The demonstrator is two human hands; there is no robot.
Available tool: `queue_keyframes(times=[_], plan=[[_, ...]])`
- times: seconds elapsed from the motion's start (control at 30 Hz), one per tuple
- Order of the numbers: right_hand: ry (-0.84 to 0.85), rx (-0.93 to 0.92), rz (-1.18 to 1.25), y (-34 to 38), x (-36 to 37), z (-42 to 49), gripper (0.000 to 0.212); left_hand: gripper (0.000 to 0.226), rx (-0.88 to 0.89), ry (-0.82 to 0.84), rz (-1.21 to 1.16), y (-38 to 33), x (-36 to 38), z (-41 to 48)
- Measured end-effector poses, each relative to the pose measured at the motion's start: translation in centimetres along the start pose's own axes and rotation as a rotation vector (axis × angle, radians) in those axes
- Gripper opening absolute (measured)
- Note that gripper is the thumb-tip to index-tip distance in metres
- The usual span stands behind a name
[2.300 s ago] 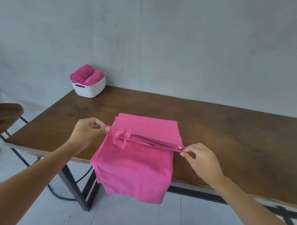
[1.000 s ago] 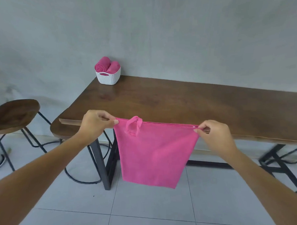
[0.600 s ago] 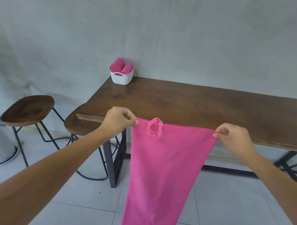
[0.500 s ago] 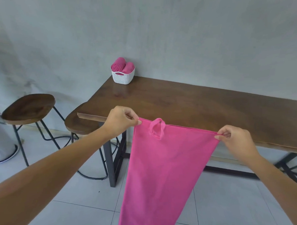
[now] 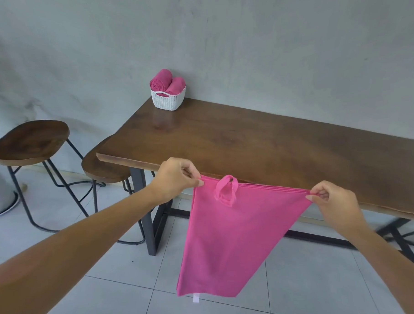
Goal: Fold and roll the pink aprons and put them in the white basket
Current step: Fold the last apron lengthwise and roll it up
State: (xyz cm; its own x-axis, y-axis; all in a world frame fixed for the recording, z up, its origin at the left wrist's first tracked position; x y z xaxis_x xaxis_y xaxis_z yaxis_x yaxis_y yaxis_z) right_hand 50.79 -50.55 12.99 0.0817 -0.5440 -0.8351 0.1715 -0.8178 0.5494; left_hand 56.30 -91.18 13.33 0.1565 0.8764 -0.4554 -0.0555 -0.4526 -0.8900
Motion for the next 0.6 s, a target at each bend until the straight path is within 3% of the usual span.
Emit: queue_keyframes(times=[0.23,0.4,0.6], plan=[[0.054,0.022,-0.019,-2.8,0.2,2.7,0.023,0.017,-0.074,-0.031,-0.071,1.2,2.7,3.4],[0.102,-0.012,-0.030,-5.2,1.2,4.3,0.013,0.018,-0.163,-0.109,-0.180,2.4,4.6,6.4],[0.054,-0.084,-0.044,-10.2,2.8,7.3,0.016,0.025,-0.143,-0.193,-0.239,3.2,7.0,10.5]])
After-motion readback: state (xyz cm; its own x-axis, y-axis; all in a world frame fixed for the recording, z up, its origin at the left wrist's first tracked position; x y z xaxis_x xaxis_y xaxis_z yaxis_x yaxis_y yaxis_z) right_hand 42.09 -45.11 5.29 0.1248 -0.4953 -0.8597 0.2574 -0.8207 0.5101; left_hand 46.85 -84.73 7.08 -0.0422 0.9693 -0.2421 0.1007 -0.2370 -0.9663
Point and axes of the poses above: each hand's wrist, its own z-axis towards the middle knuckle, its own x-axis out of the palm, y = z × x, the point moved 1 cm from there along z, towards the middle knuckle, and after that the axes turned 15 degrees about y, right-handed, at the moved point
